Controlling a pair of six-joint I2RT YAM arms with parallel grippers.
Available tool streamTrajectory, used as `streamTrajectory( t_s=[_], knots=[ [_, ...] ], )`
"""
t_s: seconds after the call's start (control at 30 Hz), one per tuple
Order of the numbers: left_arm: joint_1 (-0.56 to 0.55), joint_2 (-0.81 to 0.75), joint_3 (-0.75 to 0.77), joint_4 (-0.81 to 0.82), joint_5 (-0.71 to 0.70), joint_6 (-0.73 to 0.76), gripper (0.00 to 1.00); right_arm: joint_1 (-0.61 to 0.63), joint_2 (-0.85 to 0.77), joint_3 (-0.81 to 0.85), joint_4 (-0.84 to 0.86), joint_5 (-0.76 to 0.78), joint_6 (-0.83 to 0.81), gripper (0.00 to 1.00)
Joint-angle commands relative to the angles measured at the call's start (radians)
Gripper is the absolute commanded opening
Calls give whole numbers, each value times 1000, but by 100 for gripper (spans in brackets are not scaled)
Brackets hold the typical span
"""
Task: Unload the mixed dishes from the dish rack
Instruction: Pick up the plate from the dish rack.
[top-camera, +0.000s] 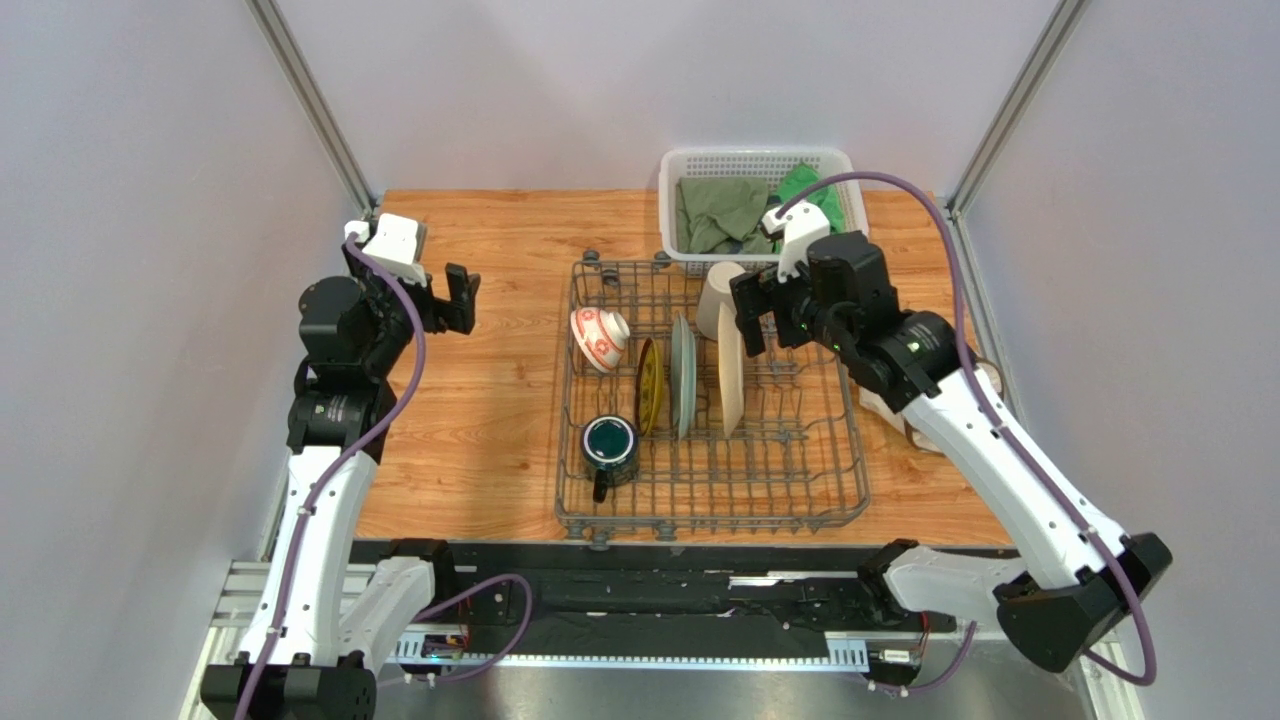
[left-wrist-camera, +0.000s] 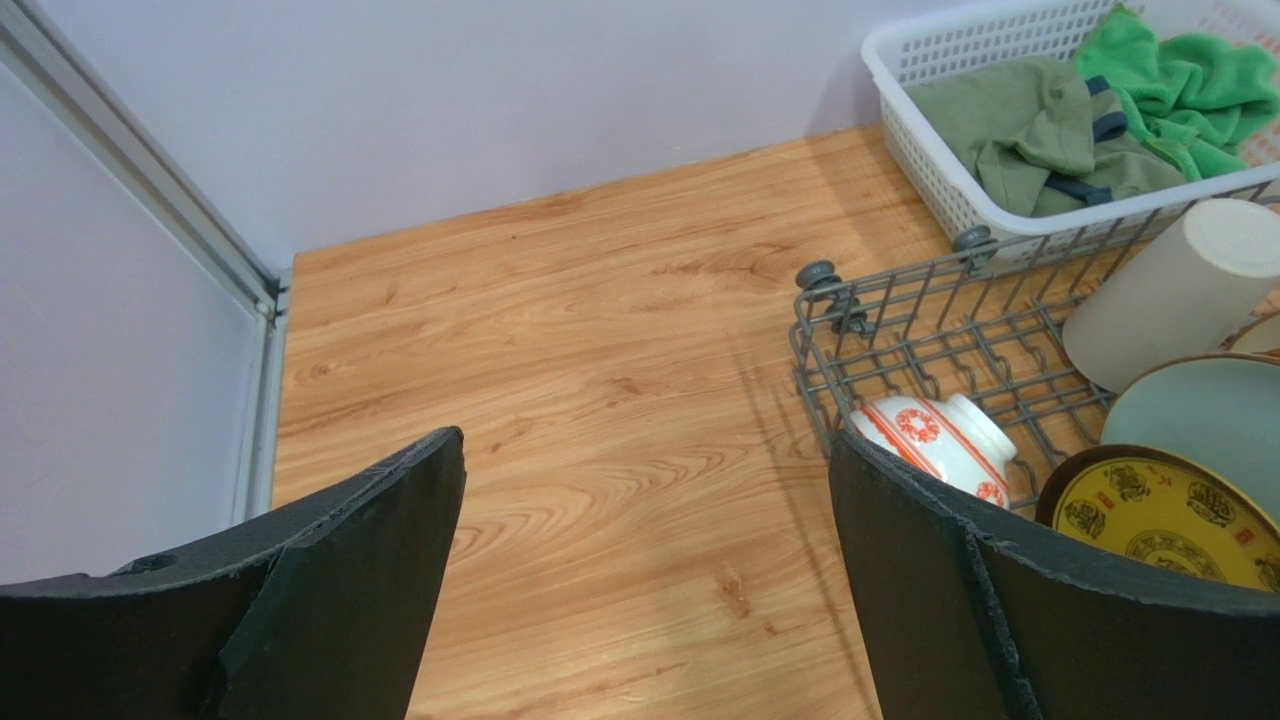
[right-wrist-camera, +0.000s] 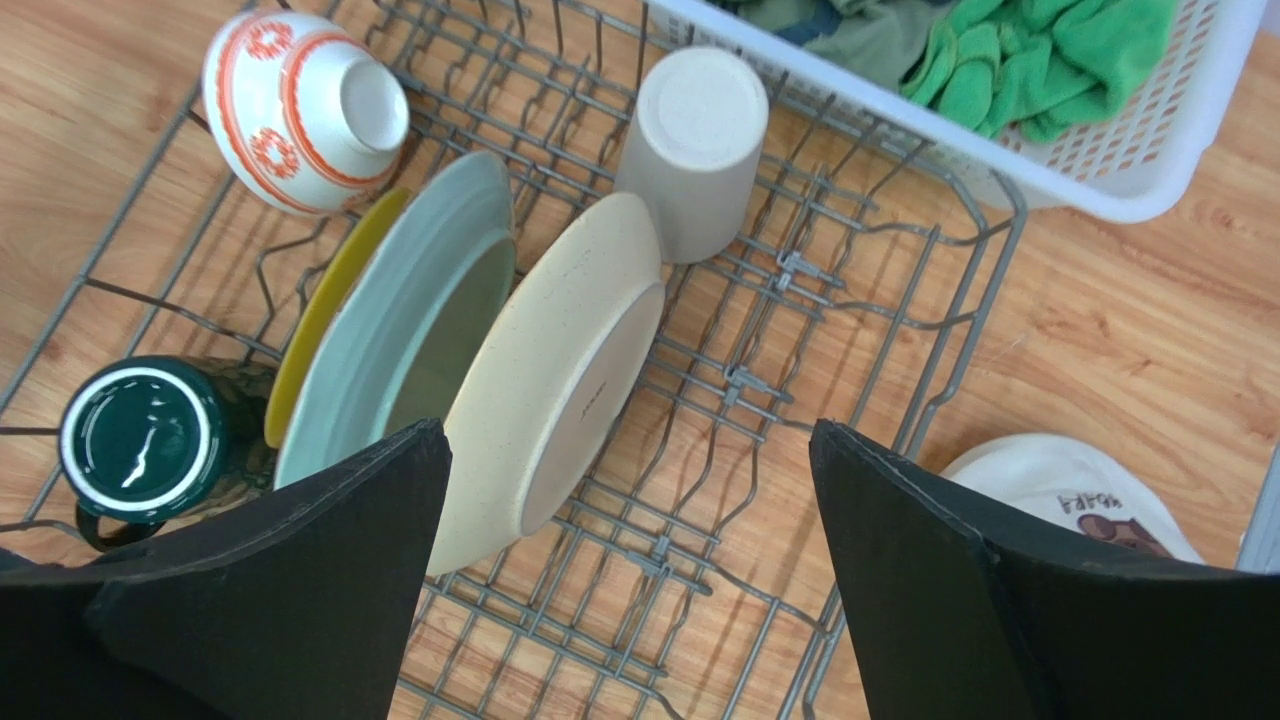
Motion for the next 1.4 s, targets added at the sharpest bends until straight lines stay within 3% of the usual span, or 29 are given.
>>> streamTrajectory(
  t_s=[0.0, 0.67, 1.37],
  knots=[
    [4, -19, -8, 14, -36, 18, 99, 34, 57, 39, -15, 66, 47, 95],
    [4, -43, -62, 34, -93, 51, 99, 102, 225, 65, 1, 78, 75, 93],
    [4, -52, -96, 62, -90, 58, 99, 111, 346, 43, 13, 167, 78, 85]
  ],
)
